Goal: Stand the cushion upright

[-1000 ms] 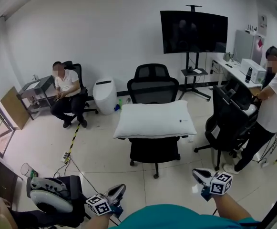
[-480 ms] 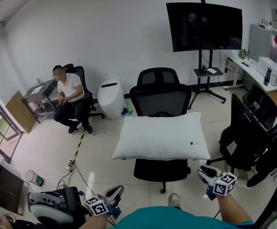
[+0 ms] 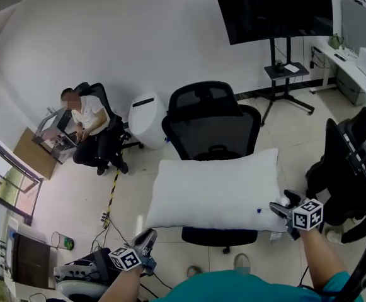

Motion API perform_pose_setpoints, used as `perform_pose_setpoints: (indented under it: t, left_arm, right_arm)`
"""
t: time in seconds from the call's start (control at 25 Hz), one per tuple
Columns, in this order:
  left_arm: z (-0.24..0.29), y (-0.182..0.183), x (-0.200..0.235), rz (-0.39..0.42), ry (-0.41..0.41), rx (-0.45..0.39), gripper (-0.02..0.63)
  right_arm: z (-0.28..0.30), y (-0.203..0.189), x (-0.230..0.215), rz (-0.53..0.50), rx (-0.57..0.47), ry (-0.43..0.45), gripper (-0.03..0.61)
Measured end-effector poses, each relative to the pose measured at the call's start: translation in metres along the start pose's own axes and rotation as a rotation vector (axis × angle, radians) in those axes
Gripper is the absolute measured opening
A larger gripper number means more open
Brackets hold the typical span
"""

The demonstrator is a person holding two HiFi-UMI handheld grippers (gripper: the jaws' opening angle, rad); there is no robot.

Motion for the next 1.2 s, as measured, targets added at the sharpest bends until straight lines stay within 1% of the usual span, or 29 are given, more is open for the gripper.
perform_pose_setpoints:
  t: [0.12,0.2,0.28,0.32,0.4,0.44,0.52,0.6,0.68,0.72,0.8,0.88,0.92,0.96,1.04,1.16,1.2]
  left_arm:
    - [0.040,0.020,0.034,0.021,0.015,0.046,0.154]
    - [0.070,0.036,0.060,0.041,0.009,0.078,0.251]
    - [0.100,0.052,0.088,0.049,-0.004,0.125,0.324]
    - [0.115,0.059,0.101,0.051,-0.015,0.160,0.370]
    - [0.146,0.069,0.123,0.065,-0.056,0.256,0.461]
    - [0.162,0.070,0.130,0.068,-0.083,0.308,0.489]
    - [0.188,0.062,0.139,0.057,-0.134,0.403,0.546]
    - [0.206,0.049,0.146,0.044,-0.171,0.483,0.575]
    - [0.220,0.036,0.152,0.030,-0.205,0.544,0.575]
    - [0.225,0.030,0.153,0.016,-0.223,0.560,0.574]
    - [0.233,0.022,0.154,-0.009,-0.251,0.565,0.563]
    - [0.236,0.018,0.151,-0.015,-0.278,0.561,0.539]
    - [0.238,0.017,0.148,-0.009,-0.297,0.560,0.513]
    - [0.239,0.015,0.145,0.005,-0.317,0.562,0.466]
    - [0.242,0.012,0.141,0.050,-0.342,0.572,0.348]
    - [0.244,0.014,0.133,0.120,-0.345,0.596,0.218]
    - [0.243,0.017,0.128,0.142,-0.348,0.599,0.182]
  right_arm:
    - [0.021,-0.009,-0.016,0.086,0.048,-0.004,0.418]
    - [0.037,-0.013,-0.023,0.122,0.082,-0.025,0.471]
    - [0.052,-0.015,-0.028,0.166,0.101,-0.040,0.524]
    - [0.059,-0.015,-0.028,0.199,0.101,-0.041,0.544]
    - [0.072,-0.014,-0.029,0.266,0.095,-0.046,0.579]
    - [0.075,-0.015,-0.030,0.287,0.102,-0.056,0.591]
    - [0.079,-0.018,-0.035,0.304,0.145,-0.085,0.592]
    - [0.082,-0.020,-0.040,0.317,0.187,-0.102,0.592]
    - [0.090,-0.021,-0.044,0.327,0.215,-0.102,0.592]
    - [0.093,-0.022,-0.046,0.330,0.229,-0.100,0.591]
    - [0.097,-0.025,-0.049,0.333,0.250,-0.097,0.585]
    - [0.099,-0.028,-0.049,0.330,0.262,-0.093,0.545]
    - [0.100,-0.029,-0.048,0.323,0.269,-0.089,0.510]
    - [0.103,-0.030,-0.046,0.314,0.275,-0.084,0.476]
    - [0.111,-0.030,-0.042,0.296,0.273,-0.065,0.377]
    - [0.119,-0.030,-0.035,0.294,0.221,-0.028,0.216]
    - [0.118,-0.029,-0.033,0.292,0.196,-0.023,0.175]
Point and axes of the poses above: the fingertips, and each gripper's own axes: z forward along the fingers, x to its left, y out of its top, the point moved 9 cm from there along -z, backward along the fingers, and after that the axes turned 8 degrees about y, right-handed, at the moved point
